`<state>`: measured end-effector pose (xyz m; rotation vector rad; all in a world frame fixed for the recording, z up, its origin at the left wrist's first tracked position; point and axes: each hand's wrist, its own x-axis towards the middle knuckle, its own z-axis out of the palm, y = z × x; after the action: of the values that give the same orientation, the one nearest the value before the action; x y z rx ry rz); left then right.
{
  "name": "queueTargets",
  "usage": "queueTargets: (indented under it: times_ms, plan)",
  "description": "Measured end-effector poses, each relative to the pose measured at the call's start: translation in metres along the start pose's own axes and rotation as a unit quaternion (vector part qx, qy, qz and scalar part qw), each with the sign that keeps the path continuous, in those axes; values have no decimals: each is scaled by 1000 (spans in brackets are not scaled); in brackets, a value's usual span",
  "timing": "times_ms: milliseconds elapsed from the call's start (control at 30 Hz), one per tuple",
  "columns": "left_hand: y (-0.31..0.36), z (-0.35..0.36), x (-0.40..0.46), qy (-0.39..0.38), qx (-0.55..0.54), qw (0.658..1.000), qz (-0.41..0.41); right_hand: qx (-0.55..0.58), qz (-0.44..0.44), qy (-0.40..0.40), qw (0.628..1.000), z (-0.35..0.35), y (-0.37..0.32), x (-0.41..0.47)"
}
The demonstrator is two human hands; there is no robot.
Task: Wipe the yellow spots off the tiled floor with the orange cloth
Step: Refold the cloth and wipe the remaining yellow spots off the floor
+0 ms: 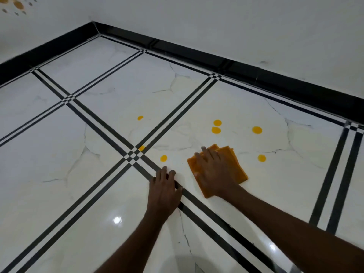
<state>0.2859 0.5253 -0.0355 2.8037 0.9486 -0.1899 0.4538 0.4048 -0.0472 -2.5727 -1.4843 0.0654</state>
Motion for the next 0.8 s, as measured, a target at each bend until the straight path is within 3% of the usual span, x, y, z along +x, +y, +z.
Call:
queueTargets:
  times_ms: [100, 267, 300, 367, 433, 567, 700, 800]
  plan:
    - [-8, 9, -2, 12, -21, 1000, 3, 1, 38, -51, 998, 24, 21, -20]
    - [3, 17, -10, 31, -21, 994, 105, 5, 232, 29, 972, 25, 28, -99]
    - [10, 17, -7, 8, -19, 993, 121, 2, 217, 28, 976, 26, 23, -102]
    - [22, 19, 3, -42, -18, 991, 124, 4, 110, -7, 994, 27, 26, -86]
    - [26, 18, 10, -41, -12, 992, 121, -16, 44, -22, 999, 29, 53, -48]
    - [21, 18, 10, -47, 11, 991, 126, -9, 231, -12, 973, 20, 115, -29]
    - [47, 9, 28, -79, 20, 985, 149, 0, 341, 29, 940, 12, 113, -108]
    - [61, 5, 42, -146, 44, 973, 172, 1, 394, 18, 919, 7, 138, -102]
